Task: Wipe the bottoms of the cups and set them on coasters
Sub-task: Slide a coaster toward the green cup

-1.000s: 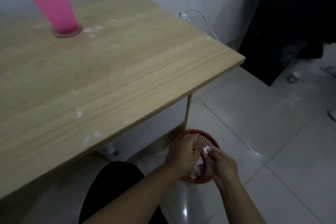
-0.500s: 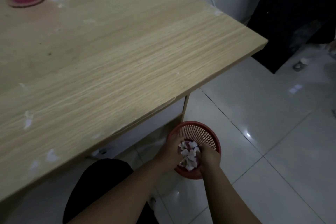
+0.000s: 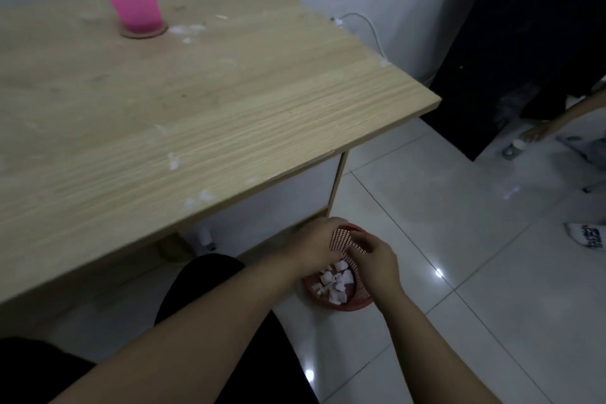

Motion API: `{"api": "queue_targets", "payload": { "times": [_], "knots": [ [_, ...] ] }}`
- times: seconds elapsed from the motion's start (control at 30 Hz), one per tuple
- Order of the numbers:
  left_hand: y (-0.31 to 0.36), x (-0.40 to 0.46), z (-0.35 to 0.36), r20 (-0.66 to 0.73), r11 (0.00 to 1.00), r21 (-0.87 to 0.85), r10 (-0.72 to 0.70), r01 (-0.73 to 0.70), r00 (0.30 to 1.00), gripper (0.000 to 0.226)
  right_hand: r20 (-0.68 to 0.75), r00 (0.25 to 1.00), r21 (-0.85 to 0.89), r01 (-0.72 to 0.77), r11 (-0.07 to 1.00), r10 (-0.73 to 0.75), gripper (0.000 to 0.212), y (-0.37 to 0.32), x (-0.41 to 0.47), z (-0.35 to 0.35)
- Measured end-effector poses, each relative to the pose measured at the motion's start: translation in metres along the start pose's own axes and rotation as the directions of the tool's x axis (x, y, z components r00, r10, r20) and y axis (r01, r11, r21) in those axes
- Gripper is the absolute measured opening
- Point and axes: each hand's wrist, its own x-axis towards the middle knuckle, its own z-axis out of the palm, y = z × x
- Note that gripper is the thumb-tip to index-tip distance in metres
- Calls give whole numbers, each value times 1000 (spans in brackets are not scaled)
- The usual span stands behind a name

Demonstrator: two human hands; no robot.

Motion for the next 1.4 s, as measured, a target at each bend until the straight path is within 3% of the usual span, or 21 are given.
{"api": "queue_targets", "payload": {
  "times": [0.1, 0.23, 0.4, 0.57, 0.87, 1.1, 1.23, 1.4],
  "knots": [
    [14, -33, -19, -32, 995, 68, 70, -68, 997, 65, -16, 982, -72, 189, 979, -190, 27, -23, -33, -14],
    [34, -91, -54, -157, 976, 148, 181, -158, 971, 65, -17, 902, -134, 425, 895, -431, 26, -70, -82, -30],
    [53, -170, -121, -327, 962, 170, 259, -213, 909, 61, 30, 742, -198, 661, 724, -670, 29, -149, -123, -29],
    [31, -247, -193, -589, 973, 197, 218, -123, 778, 59, 118, 566, -205, 818, 538, -816, 31, -243, -148, 12],
    [-67, -380, -269, -852, 988, 45, -39, 147, 523, 54, 329, 350, -33, 932, 360, -877, 32, -366, -195, 155],
    [-145, -470, -284, -917, 956, -90, -189, 280, 351, 53, 475, 221, 39, 962, 271, -852, 30, -405, -242, 250],
    [-179, -500, -290, -922, 936, -177, -266, 304, 281, 50, 525, 191, 82, 959, 272, -830, 29, -416, -267, 291],
    [-210, -502, -298, -912, 931, -255, -321, 259, 255, 50, 554, 228, 116, 931, 345, -801, 28, -418, -275, 324]
  ]
}}
